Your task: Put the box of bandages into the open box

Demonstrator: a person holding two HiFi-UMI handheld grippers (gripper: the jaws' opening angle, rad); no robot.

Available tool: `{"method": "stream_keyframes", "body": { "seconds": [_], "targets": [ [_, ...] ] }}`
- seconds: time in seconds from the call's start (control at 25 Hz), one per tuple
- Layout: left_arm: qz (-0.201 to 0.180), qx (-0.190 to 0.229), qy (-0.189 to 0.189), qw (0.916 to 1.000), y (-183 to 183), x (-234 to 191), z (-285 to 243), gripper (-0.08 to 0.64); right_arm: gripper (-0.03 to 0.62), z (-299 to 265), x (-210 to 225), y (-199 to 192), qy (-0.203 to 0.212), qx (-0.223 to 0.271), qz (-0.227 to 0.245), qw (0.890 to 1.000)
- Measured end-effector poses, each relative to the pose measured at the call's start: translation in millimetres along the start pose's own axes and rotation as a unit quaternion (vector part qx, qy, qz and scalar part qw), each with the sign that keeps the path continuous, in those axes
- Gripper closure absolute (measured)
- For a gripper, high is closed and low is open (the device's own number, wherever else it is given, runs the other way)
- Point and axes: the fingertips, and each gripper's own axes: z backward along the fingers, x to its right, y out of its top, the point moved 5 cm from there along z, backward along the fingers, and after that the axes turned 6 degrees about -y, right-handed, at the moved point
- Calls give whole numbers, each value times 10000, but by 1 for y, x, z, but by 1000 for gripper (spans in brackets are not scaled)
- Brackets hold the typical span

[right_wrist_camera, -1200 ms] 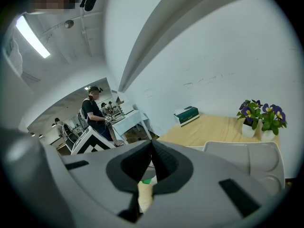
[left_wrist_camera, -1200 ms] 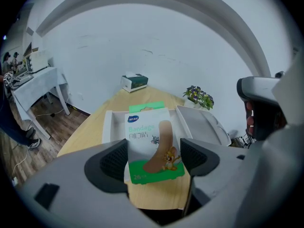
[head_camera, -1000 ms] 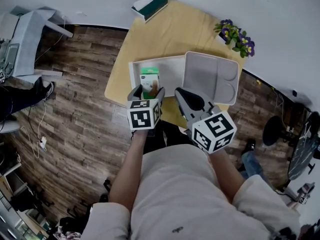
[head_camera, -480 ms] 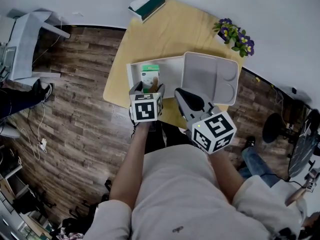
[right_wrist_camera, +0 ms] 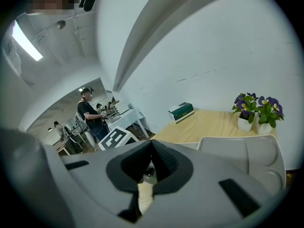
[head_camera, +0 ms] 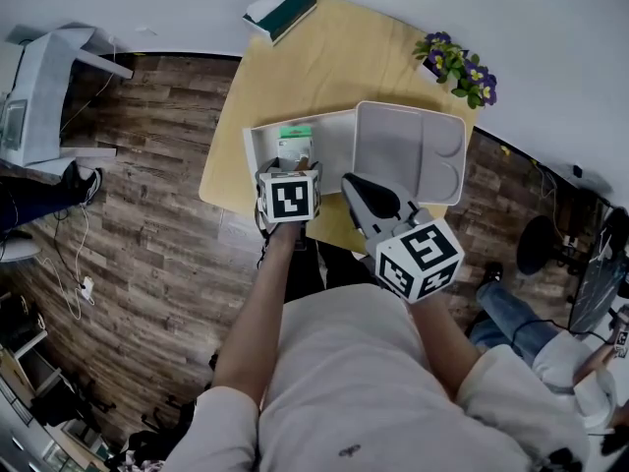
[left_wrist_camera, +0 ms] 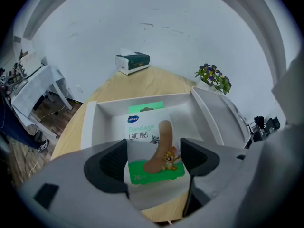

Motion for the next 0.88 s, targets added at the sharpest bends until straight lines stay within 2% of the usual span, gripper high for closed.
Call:
{"method": "stream_keyframes", "body": {
  "seconds": [0.4, 0.88],
  "targets": [
    [116, -197, 120, 9997, -2, -7, -13, 213, 588, 0, 5, -1, -25, -32, -53, 10000],
    [31, -338, 182, 9993, -5, -4, -14, 213, 588, 8, 10, -4, -40, -47, -111, 9999]
  ]
}}
